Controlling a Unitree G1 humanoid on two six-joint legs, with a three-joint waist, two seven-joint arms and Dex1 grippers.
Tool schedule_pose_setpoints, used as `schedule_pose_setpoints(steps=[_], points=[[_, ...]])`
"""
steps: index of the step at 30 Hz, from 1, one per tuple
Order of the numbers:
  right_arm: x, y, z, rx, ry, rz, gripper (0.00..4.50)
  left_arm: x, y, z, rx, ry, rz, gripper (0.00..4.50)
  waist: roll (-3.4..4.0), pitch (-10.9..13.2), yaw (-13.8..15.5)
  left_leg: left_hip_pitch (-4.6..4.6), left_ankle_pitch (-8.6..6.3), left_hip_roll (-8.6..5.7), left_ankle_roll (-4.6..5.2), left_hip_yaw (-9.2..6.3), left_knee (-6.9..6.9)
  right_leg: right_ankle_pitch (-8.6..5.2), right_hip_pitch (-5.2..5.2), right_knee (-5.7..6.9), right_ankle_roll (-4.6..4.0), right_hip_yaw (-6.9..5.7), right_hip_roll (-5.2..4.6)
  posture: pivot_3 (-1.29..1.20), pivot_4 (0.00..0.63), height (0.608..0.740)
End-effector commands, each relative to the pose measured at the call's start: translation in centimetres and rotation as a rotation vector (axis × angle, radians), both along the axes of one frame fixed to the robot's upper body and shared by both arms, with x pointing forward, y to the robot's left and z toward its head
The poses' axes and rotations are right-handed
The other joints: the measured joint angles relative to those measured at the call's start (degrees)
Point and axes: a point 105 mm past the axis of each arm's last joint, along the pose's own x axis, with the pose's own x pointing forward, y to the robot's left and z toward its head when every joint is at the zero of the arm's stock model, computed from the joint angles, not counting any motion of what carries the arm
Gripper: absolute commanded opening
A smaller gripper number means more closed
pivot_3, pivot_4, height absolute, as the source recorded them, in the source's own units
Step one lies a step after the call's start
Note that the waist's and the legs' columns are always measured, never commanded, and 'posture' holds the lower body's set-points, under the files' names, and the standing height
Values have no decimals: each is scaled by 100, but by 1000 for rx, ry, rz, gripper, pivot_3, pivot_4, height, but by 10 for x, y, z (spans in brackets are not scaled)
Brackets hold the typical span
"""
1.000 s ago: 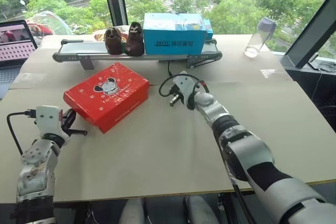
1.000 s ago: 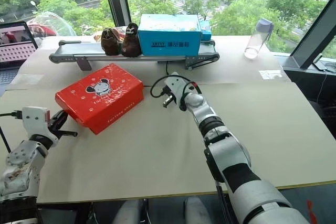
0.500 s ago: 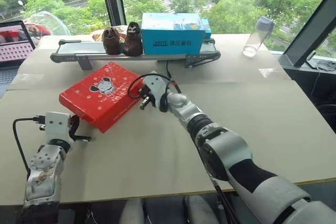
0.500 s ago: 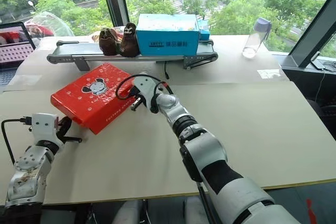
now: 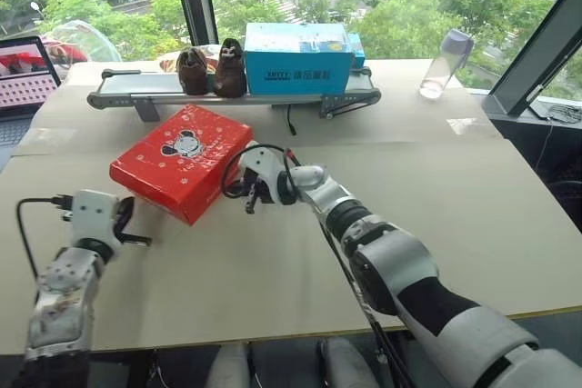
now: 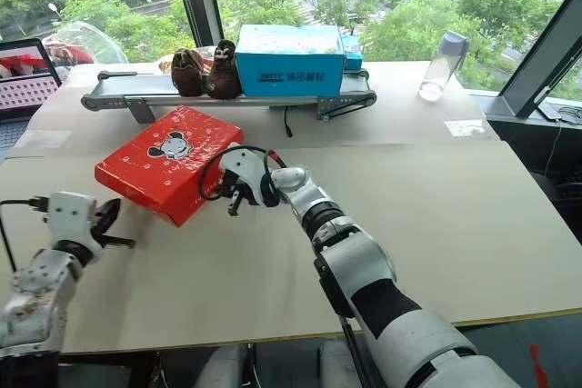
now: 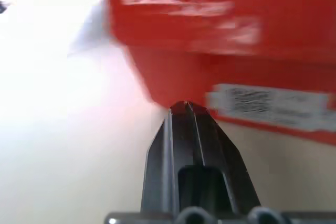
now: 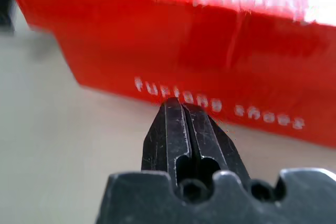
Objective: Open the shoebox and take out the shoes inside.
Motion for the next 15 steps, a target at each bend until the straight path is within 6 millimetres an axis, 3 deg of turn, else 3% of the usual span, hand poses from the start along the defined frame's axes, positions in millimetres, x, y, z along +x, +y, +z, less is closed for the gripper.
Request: schedule_pose_setpoints(steps=[1,4,8,11,15], points=[[30,-37,21,-37,-117,-196,49,3,13,17,65,-48,26,0,0,0,27,0,0,-3,-1,1,0,0,2,-4,0,0,-6,0,150,740],[49,-64,34,-53,-179,-364,49,8,13,20,80,-58,20,0,-1,0,14,-4,1,-4,-1,4,0,0,0,-7,1,0,-8,0,150,740],[63,-82,56,-23,-265,-523,49,19,16,29,151,-86,7,0,-1,0,-48,-4,6,3,7,4,-7,3,-8,1,-3,0,2,0,150,740],[63,-78,60,-30,-278,-523,49,29,24,38,215,-94,4,0,-1,0,-48,-3,24,4,36,4,-10,3,-10,2,-4,1,4,0,150,740],[52,-49,57,-3,-228,-404,49,41,52,61,327,-99,58,0,-1,0,-45,-3,26,4,39,3,-10,3,-8,1,-3,1,6,0,150,740]])
